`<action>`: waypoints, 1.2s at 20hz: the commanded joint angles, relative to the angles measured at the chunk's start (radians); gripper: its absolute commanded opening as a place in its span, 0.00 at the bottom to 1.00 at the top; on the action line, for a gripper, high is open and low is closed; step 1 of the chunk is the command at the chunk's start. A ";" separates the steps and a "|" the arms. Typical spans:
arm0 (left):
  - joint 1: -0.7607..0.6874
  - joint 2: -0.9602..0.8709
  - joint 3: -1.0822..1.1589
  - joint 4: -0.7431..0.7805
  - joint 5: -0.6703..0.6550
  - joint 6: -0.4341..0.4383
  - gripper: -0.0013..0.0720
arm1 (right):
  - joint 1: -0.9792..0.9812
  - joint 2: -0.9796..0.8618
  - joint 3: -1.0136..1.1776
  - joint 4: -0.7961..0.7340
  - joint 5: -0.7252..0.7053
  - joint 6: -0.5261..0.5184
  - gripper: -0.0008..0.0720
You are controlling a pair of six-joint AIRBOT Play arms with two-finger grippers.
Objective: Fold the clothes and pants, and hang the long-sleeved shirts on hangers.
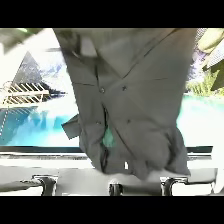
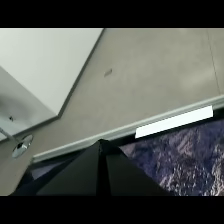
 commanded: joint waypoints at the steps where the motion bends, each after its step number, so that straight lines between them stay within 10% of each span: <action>1: -0.002 -0.216 -0.005 -0.048 0.013 -0.001 0.05 | 0.090 -0.222 0.001 -0.066 -0.039 -0.019 0.06; 6: -0.002 -0.360 -0.005 -0.057 -0.227 -0.053 0.07 | 0.116 -0.336 -0.009 -0.253 0.193 0.077 0.15; 9: 0.016 -0.346 0.000 -0.056 -0.339 -0.135 0.85 | 0.089 -0.290 -0.009 -0.475 0.387 0.222 0.47; 11: 0.057 -0.282 0.005 -0.055 -0.407 -0.138 0.87 | 0.045 -0.208 -0.009 -0.549 0.516 0.192 0.52; 13: 0.111 -0.190 0.005 0.031 -0.517 -0.192 0.87 | -0.003 -0.117 -0.016 -0.660 0.644 0.179 0.84; 17: 0.130 0.027 -0.144 0.306 -0.719 -0.265 0.87 | -0.087 0.142 -0.281 -0.655 0.722 0.179 0.84; 24: -0.057 0.454 -0.808 0.299 -0.583 -0.440 0.86 | 0.249 0.662 -1.049 -0.629 0.584 0.326 0.82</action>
